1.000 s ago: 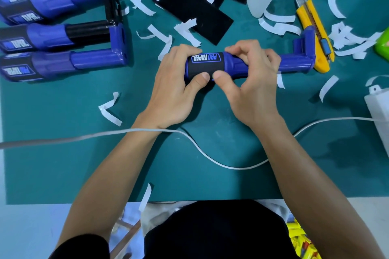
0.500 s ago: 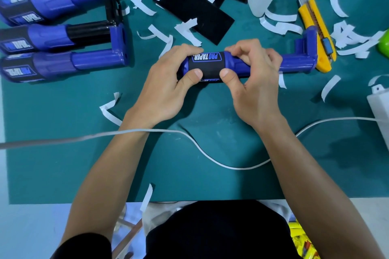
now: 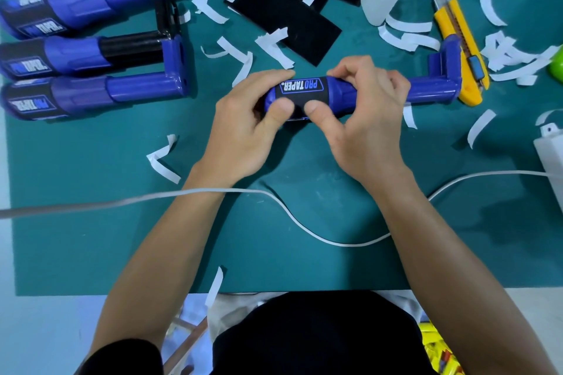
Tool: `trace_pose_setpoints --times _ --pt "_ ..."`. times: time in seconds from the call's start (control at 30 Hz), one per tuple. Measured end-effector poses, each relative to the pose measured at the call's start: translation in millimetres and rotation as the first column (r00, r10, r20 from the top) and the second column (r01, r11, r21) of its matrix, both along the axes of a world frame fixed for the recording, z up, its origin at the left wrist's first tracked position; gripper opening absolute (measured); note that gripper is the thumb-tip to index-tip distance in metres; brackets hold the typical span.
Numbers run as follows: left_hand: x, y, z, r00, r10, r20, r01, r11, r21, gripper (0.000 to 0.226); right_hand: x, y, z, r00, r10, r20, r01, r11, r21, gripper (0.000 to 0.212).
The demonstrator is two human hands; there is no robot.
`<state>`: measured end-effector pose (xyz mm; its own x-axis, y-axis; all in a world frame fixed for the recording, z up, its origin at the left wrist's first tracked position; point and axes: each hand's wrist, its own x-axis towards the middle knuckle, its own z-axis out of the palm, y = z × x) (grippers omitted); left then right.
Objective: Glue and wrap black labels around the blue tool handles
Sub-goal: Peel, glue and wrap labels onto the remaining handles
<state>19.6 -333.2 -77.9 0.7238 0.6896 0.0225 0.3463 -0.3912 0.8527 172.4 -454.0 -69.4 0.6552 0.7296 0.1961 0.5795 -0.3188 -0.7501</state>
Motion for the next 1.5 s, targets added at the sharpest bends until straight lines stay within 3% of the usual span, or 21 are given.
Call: trace_pose_setpoints --times 0.1,0.27,0.37,0.47,0.57,0.7,0.87,1.5 --pt "1 0 -3 0.999 0.016 -0.029 -0.014 0.997 0.074 0.042 -3 4 -1 0.998 0.013 0.062 -0.012 1.0 -0.02 0.043" --pt "2 0 -3 1.0 0.031 -0.004 -0.03 0.985 0.168 0.042 3 0 -2 0.998 0.056 0.023 -0.056 0.998 -0.025 0.035" --pt "-3 7 -1 0.998 0.058 0.006 -0.057 0.997 -0.045 0.041 3 -2 0 0.997 0.08 -0.004 -0.08 0.996 -0.041 0.036" --pt "-10 16 2 0.998 -0.061 0.02 0.064 0.956 -0.286 0.047 3 -1 2 0.997 0.083 0.008 -0.082 0.995 -0.055 0.036" --pt "-9 15 1 0.983 -0.171 -0.063 0.16 0.976 -0.148 0.073 4 -1 1 0.995 0.082 0.051 -0.079 0.995 -0.068 0.031" --pt "-7 14 -4 0.985 -0.163 -0.05 0.158 0.983 -0.092 0.067 3 -2 2 0.99 0.098 0.099 -0.092 0.994 -0.064 0.03" --pt "-7 12 -6 0.984 -0.164 -0.065 0.16 0.985 -0.064 0.062 5 -2 3 0.972 0.166 0.166 -0.145 0.981 -0.131 0.051" --pt "1 -4 1 0.995 -0.043 -0.088 0.037 0.997 -0.07 0.05 6 0 -3 0.966 0.16 0.205 -0.136 0.983 -0.125 0.044"
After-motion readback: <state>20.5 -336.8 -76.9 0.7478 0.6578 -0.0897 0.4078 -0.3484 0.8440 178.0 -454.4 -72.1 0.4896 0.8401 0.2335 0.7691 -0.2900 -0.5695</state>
